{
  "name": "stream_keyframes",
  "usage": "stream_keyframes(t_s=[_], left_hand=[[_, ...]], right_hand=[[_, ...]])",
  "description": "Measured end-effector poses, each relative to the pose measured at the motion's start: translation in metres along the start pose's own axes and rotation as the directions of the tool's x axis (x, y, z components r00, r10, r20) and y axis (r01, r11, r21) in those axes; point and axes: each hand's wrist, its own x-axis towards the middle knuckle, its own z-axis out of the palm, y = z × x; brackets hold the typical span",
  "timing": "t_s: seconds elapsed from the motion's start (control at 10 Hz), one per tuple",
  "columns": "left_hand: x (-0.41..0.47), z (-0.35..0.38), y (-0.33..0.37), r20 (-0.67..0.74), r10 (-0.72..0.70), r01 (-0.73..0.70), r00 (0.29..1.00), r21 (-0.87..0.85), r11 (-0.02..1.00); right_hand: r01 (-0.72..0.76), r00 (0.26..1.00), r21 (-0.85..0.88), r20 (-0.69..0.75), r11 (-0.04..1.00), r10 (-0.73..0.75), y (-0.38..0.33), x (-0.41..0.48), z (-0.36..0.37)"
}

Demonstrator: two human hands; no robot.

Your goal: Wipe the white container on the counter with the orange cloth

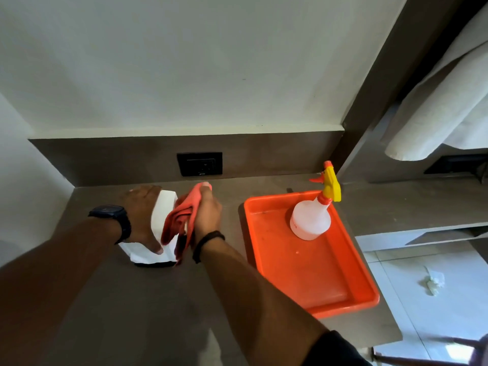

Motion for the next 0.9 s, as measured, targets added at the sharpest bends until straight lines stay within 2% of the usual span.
stream_keyframes(t_s=[0.1,0.2,0.3,0.4,0.5,0.6,0.7,0.8,0.9], left_hand=[[0.0,-0.003,0.006,0.103,-0.12,0.117,0.987,0.038,0.992],[0.006,-0.006,0.04,0.035,-0.038,0.038,0.999,-0.003,0.999],[0.015,0.004,0.094,-0.076,0.099,-0.109,0.992,-0.142,0.984],[0.02,0.03,0.144,-0.078,0.217,-0.228,0.973,-0.189,0.955],[0.022,0.06,0.176,0.009,0.264,-0.258,0.965,-0.182,0.949],[0.023,0.083,0.188,0.097,0.3,-0.289,0.949,-0.11,0.951],[0.022,0.097,0.189,0.145,0.297,-0.291,0.944,-0.062,0.955],[0.021,0.097,0.191,0.163,0.285,-0.279,0.944,-0.061,0.958],[0.02,0.09,0.191,0.171,0.284,-0.274,0.944,-0.08,0.958]], right_hand=[[0.113,0.993,-0.002,-0.034,0.994,-0.113,-0.022,0.008,-0.025],[0.262,0.955,-0.27,-0.063,0.926,-0.289,-0.04,0.018,-0.069],[0.401,0.866,-0.593,-0.003,0.698,-0.5,-0.053,0.025,-0.122],[0.471,0.775,-0.834,0.238,0.286,-0.585,-0.046,0.031,-0.169],[0.386,0.824,-0.92,0.377,-0.067,-0.423,-0.025,0.036,-0.202],[0.352,0.875,-0.889,0.424,-0.294,-0.233,-0.001,0.039,-0.221],[0.388,0.898,-0.865,0.432,-0.318,-0.08,0.025,0.042,-0.229],[0.378,0.911,-0.881,0.409,-0.284,-0.057,0.034,0.042,-0.232],[0.37,0.897,-0.913,0.399,-0.173,-0.187,0.025,0.038,-0.226]])
